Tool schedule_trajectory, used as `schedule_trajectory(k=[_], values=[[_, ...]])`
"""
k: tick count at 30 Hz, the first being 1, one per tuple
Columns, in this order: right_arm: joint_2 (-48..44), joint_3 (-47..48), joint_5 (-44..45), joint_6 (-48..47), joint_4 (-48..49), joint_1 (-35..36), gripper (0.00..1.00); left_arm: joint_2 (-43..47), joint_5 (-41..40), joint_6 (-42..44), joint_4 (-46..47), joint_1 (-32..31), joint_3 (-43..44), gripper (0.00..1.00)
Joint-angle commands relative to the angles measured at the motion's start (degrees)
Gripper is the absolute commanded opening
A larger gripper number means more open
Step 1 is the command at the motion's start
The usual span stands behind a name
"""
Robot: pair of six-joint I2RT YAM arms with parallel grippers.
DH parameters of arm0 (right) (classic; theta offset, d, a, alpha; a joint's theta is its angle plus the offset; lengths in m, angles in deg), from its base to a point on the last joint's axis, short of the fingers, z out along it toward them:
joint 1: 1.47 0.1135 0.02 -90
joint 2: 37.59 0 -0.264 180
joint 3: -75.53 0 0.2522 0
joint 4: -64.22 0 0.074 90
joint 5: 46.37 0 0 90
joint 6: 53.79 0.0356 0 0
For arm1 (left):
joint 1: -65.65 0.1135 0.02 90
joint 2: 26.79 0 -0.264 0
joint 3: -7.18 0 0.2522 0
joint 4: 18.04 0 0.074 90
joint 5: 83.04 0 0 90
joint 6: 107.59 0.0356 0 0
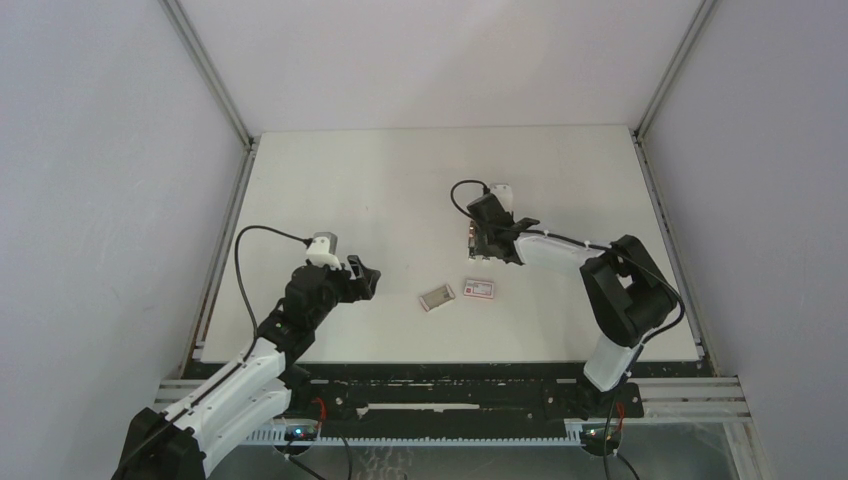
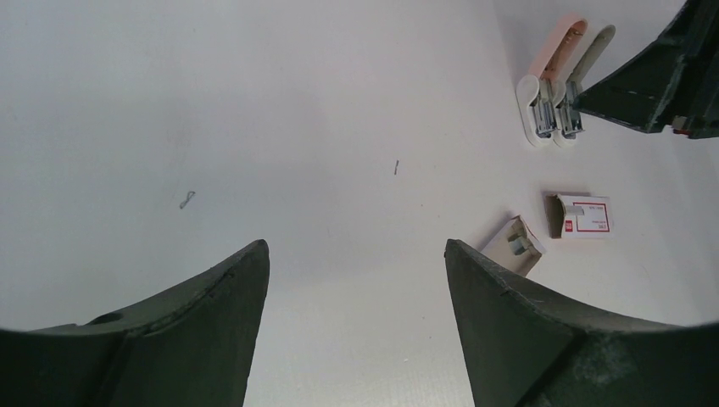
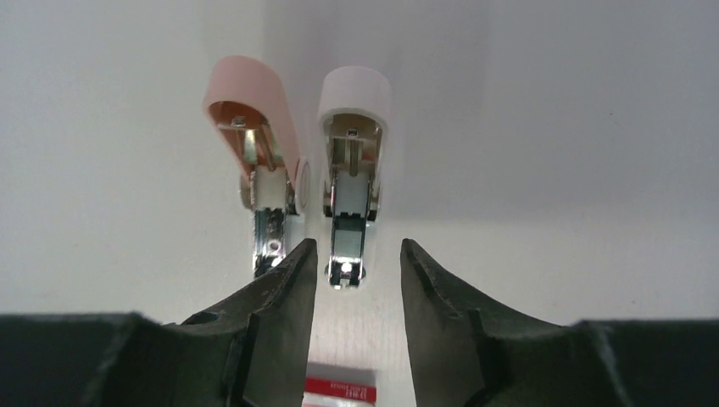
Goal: Load the staples into the stapler
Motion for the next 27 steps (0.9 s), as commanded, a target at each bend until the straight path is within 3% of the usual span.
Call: schedule_trajectory(k=[1, 11, 18, 23, 27], values=[[-8.7, 0.2, -2.1, -2.1, -1.3, 0.6, 0.41, 1.6, 0.1, 1.0, 2.2, 0.3, -1.5, 0.8], [-18.7, -6.6, -14.7, -2.2, -1.8, 7.8, 0.39, -5.2, 14.9, 3.0, 12.0, -2.4, -1.8, 0.72], [-17.2, -9.1, -15.6, 0.3, 2.8, 13.9, 0.31, -15.2, 15.5, 7.6, 13.3, -12.6, 3.4, 0.59], [-18.1, -11.7, -13.8, 3.1, 4.2, 13.1, 0.29, -20.1, 14.5, 11.6, 14.5, -19.2, 7.0, 0.54], [-20.5, -14.2, -15.2, 2.8, 5.0, 11.2, 0.29, -25.7, 13.9, 12.5, 14.2, -21.3, 11.4, 0.44]])
